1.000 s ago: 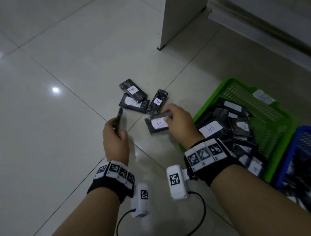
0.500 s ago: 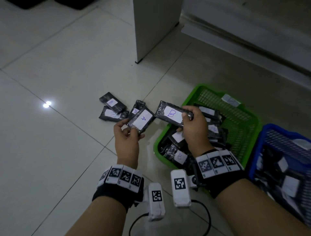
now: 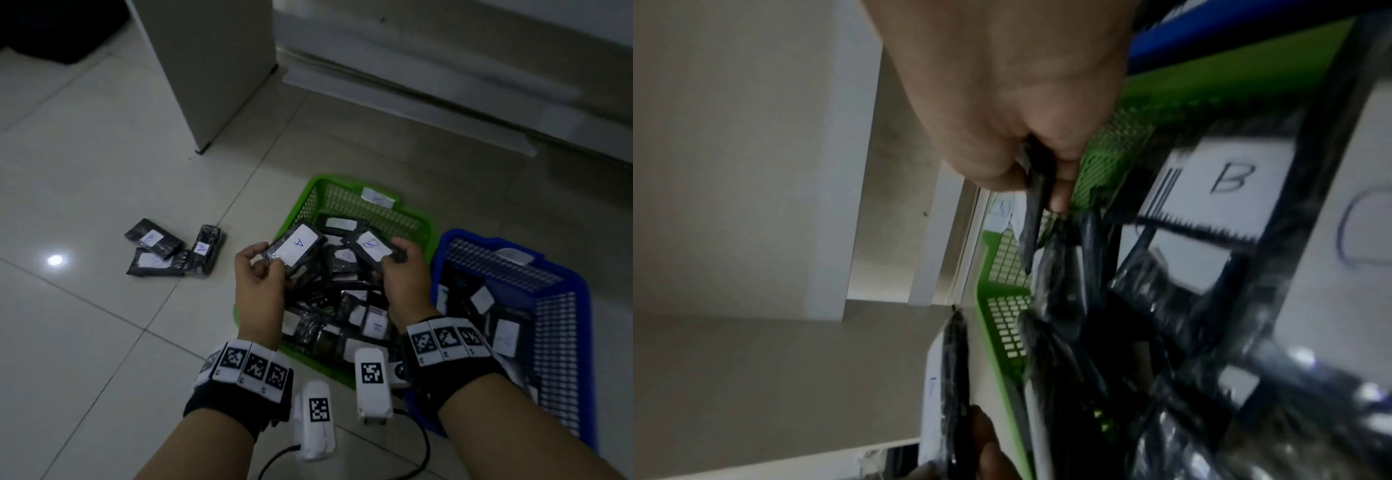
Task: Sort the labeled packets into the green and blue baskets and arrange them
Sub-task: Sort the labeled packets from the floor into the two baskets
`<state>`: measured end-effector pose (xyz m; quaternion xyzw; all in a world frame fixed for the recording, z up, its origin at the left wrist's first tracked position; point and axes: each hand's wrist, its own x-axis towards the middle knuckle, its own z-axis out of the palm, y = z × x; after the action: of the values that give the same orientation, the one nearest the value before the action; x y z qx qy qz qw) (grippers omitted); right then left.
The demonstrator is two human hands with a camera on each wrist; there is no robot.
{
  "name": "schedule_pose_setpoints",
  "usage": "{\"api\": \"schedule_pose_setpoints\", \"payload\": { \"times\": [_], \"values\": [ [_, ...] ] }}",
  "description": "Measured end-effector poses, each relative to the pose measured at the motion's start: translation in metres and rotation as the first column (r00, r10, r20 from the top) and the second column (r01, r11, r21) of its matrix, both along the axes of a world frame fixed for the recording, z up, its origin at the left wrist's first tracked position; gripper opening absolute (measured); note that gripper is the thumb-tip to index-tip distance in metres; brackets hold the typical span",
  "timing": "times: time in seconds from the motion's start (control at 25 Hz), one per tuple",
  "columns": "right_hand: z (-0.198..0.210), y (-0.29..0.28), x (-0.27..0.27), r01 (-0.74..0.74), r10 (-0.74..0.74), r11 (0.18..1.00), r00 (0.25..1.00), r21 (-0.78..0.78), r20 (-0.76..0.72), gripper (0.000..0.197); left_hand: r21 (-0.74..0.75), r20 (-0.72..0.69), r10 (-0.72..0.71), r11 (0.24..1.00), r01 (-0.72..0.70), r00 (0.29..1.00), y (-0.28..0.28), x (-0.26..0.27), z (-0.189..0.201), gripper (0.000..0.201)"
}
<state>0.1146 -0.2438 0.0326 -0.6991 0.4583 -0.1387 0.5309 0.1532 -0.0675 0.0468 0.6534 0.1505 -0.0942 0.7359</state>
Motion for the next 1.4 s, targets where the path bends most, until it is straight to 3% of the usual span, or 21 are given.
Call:
{"api": "schedule_pose_setpoints", "payload": {
  "times": [0.16,0.36,0.48,0.6,0.8,0.96,1.12,1.24,1.4],
  "values": [
    [0.007,-0.025,-0.033,-0.133,0.136,0.99,0.988,0.037,-0.071,0.038,0.029,0.037,-0.156,0.988,0.155,0.987,-0.039,-0.02,-0.001,0.027],
    [0.006,-0.067,-0.114,-0.015,-0.012,0.967,0.995,-0.256,-0.103,0.021,0.145,0.039,-0.411,0.904,0.402,0.911,-0.104,-0.068,-0.009,0.024],
    [-0.002,-0.089,-0.154,-0.106,0.028,0.922,0.977,-0.372,-0.209,0.023,0.326,0.031,-0.508,0.819,0.472,0.861,-0.139,-0.094,-0.013,0.03],
    [-0.012,-0.098,-0.176,-0.235,0.149,0.906,0.955,-0.352,-0.255,0.029,0.543,0.041,-0.578,0.698,0.467,0.815,-0.162,-0.109,-0.021,0.033],
    [-0.022,-0.096,-0.185,-0.222,0.152,0.921,0.961,-0.321,-0.23,0.031,0.663,0.024,-0.701,0.545,0.513,0.713,-0.165,-0.115,-0.036,0.018],
    [-0.018,-0.081,-0.173,-0.163,0.124,0.903,0.985,-0.397,-0.123,0.028,0.677,0.142,-0.709,0.579,0.455,0.691,-0.137,-0.105,-0.026,0.007],
    [-0.005,-0.047,-0.135,-0.272,0.237,0.817,0.962,-0.509,-0.135,0.032,0.663,0.267,-0.622,0.673,0.328,0.736,-0.073,-0.075,-0.01,0.016],
    [0.002,-0.005,-0.087,-0.481,0.412,0.706,0.876,-0.52,-0.25,0.038,0.73,0.297,-0.492,0.669,0.137,0.818,-0.001,-0.039,-0.009,0.018],
    [0.008,0.069,-0.011,-0.675,0.611,0.559,0.728,-0.482,-0.311,0.048,0.771,0.237,-0.359,0.634,0.05,0.903,0.097,0.011,-0.028,0.024]
  ]
}}
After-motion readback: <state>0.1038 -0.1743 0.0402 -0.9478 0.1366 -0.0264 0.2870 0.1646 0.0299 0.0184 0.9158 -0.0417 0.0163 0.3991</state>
